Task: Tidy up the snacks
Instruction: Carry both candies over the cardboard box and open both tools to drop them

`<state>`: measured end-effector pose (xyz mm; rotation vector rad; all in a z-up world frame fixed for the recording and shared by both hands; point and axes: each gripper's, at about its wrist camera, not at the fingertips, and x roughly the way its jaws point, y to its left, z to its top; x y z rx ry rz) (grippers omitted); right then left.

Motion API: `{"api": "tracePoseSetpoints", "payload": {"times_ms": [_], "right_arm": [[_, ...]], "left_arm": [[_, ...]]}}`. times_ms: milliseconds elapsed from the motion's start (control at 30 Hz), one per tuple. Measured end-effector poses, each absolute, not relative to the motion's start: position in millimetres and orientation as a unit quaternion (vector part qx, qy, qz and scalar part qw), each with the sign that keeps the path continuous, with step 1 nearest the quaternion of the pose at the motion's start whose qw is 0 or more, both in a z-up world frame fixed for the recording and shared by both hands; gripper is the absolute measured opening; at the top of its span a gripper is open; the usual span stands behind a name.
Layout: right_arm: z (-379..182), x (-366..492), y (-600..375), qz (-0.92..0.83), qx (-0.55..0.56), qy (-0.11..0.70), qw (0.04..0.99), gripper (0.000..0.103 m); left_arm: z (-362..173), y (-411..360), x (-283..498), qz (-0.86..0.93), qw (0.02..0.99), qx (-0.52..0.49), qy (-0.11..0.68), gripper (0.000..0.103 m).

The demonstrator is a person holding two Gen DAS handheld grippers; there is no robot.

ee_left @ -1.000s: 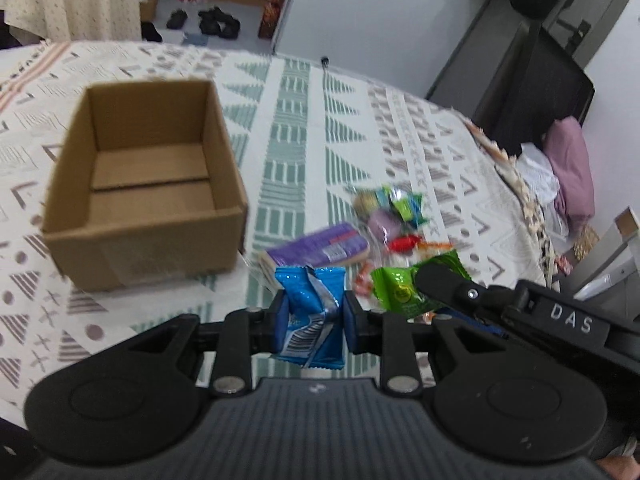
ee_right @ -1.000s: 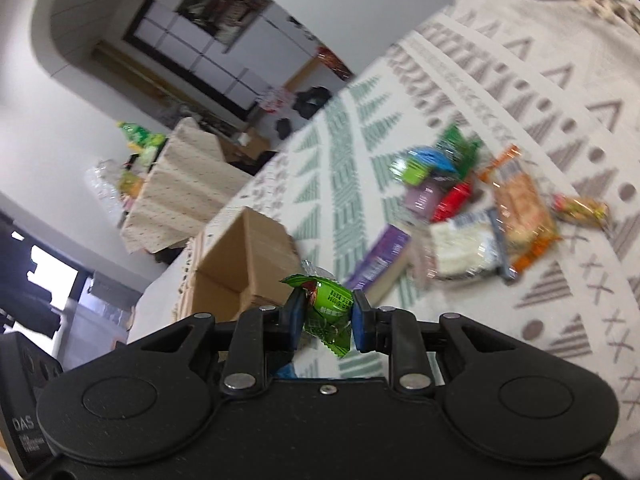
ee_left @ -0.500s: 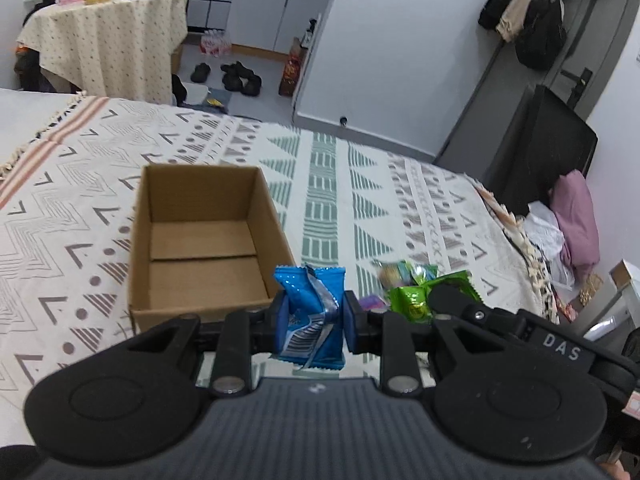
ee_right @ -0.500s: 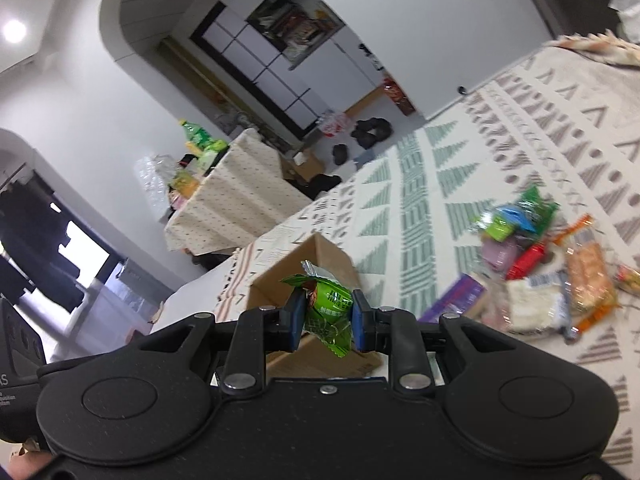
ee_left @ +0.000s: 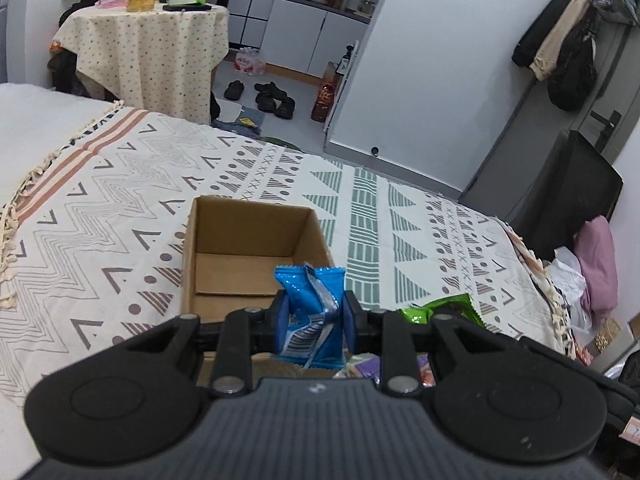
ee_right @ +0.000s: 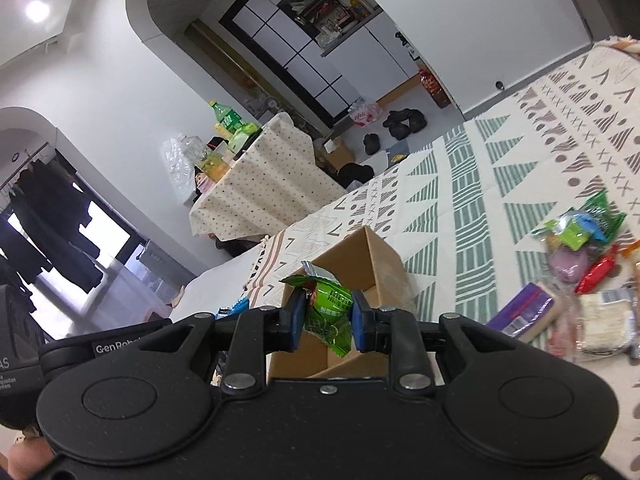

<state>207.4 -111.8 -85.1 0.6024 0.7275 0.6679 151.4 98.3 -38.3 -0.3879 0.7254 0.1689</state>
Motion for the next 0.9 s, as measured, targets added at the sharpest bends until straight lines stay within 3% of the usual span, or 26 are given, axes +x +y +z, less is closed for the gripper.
{"api": "tracePoseSetpoints", "payload": {"times_ms": [533, 900], "right_arm": [[-115.0, 237.9, -58.2, 0.324, 0.265, 0.381, 0.824, 0.024], [-124.7, 241.2, -48.8, 0.32, 0.268, 0.389, 0.821, 0.025]], "left_arm": [[-87.8, 144.3, 189.0, 0.116, 0.884, -0.23, 0.39, 0.027], [-106.0, 150.2, 193.6, 0.141, 0.866, -0.235, 0.419, 0.036]]}}
